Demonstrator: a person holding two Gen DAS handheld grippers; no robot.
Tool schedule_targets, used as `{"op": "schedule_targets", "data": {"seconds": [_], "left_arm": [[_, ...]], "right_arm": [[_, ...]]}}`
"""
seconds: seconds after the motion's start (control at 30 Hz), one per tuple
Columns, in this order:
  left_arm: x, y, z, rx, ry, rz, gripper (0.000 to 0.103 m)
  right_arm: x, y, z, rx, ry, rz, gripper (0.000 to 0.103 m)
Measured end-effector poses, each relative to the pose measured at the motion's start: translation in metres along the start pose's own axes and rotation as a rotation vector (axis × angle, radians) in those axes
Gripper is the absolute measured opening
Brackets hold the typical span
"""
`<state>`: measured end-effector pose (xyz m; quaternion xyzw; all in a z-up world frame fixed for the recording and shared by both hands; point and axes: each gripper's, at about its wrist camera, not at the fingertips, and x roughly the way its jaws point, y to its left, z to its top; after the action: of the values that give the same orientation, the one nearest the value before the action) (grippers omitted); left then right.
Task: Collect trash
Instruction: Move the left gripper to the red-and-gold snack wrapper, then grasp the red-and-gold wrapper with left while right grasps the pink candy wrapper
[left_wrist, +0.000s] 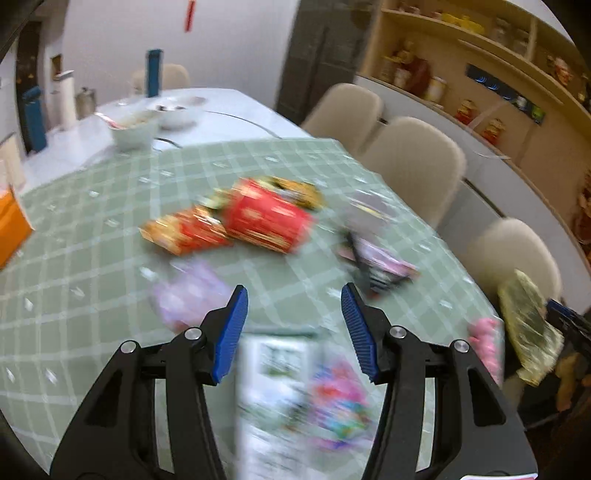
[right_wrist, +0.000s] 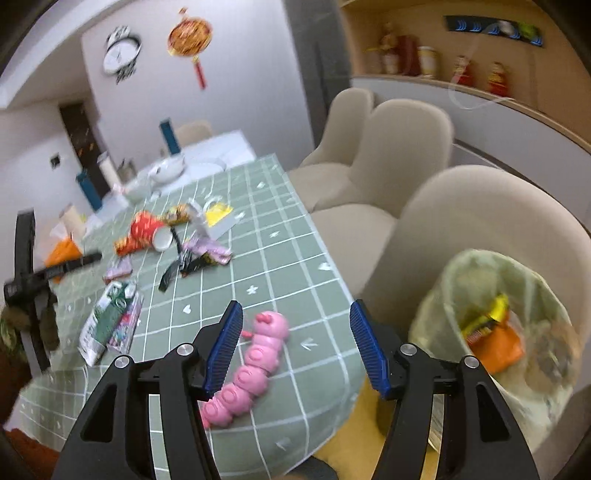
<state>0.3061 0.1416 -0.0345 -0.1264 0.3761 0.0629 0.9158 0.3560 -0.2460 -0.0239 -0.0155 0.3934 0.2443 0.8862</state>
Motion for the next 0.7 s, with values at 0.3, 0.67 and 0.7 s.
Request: {"op": "schedule_targets", "data": {"seconds": [0.3, 0.67, 0.7], "left_arm": [[0.087, 0.099, 0.057, -0.013, 0.072, 0.106, 0.050], [0.129, 0.104, 0.057, 0.005, 0.275, -0.047, 0.050], [0.126, 0.096, 0.052, 0.019, 0.289, -0.040, 0.049]], "right_arm": [[0.048, 0.027, 0.010, -0.090, 0.057, 0.018, 0.057], [0.098, 0.054, 0.030, -0.196, 0.136, 0.123, 0.057], [0.103, 0.058, 0.034, -0.208, 0.139, 0.132, 0.057]]}}
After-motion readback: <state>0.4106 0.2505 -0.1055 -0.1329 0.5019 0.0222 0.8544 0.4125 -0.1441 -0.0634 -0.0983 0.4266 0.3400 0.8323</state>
